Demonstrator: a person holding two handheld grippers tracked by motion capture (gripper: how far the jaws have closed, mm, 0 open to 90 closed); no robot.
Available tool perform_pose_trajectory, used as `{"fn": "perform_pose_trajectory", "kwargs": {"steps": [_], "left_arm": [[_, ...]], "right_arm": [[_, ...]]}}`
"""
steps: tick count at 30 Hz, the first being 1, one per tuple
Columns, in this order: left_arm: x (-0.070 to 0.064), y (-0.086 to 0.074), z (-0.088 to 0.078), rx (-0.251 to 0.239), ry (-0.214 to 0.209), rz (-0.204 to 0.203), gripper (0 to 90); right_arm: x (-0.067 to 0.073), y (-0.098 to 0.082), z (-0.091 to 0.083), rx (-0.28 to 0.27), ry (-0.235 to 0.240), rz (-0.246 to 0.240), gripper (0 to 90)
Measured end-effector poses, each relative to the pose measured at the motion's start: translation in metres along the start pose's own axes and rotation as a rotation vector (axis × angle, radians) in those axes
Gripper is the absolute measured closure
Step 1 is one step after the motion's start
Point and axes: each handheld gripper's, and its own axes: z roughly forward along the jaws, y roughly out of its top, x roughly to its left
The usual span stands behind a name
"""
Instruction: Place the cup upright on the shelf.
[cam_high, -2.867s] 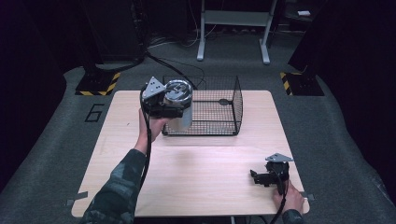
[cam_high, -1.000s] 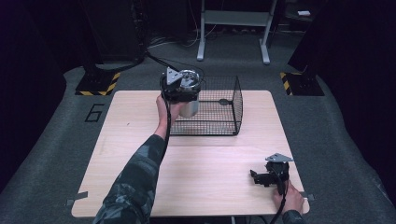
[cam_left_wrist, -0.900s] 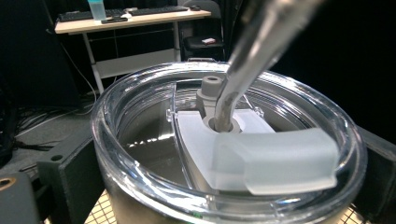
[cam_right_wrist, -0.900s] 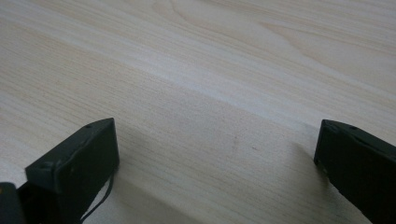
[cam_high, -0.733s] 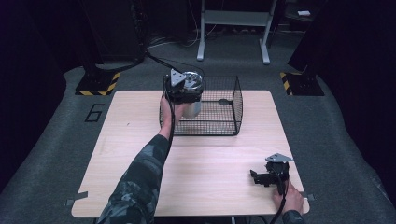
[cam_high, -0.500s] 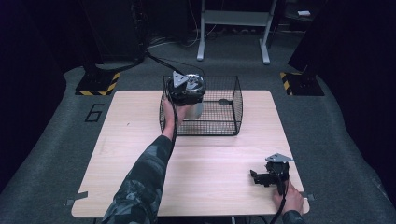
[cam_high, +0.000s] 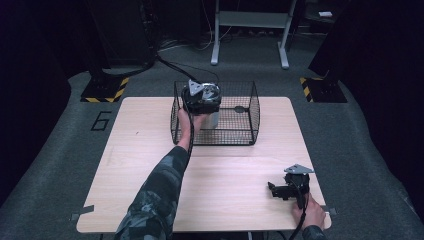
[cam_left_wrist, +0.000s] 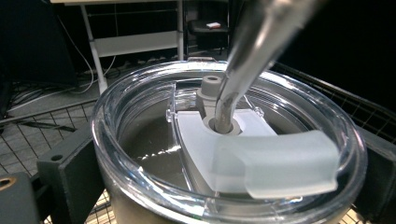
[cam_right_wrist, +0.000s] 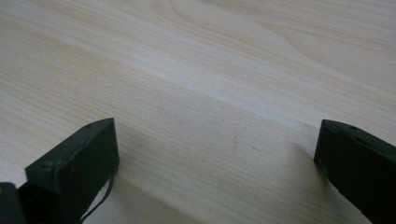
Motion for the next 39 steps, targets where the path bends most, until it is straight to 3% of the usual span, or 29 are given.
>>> {"fn": "perform_pose_trajectory", "kwargs": {"steps": [12,32,34,39], "left_arm": [[0.000,-0.011,0.009,0.029,0.003,-0.039,3.6],[-0.006,-0.025,0.019,0.050,0.006,-0.008,3.7],[-0.006,-0.026,0.019,0.058,0.001,0.002,3.7],[-0.007,-0.029,0.021,0.059,0.007,0.003,3.7]], "right_arm": [[0.000,0.000,0.000,0.001,0.002,-0.002,0.0],[-0.001,0.000,0.000,0.000,0.001,-0.009,0.0],[0.001,0.000,-0.001,0.007,0.002,0.017,0.0],[0.000,0.000,0.000,0.000,0.002,-0.004,0.0]]}}
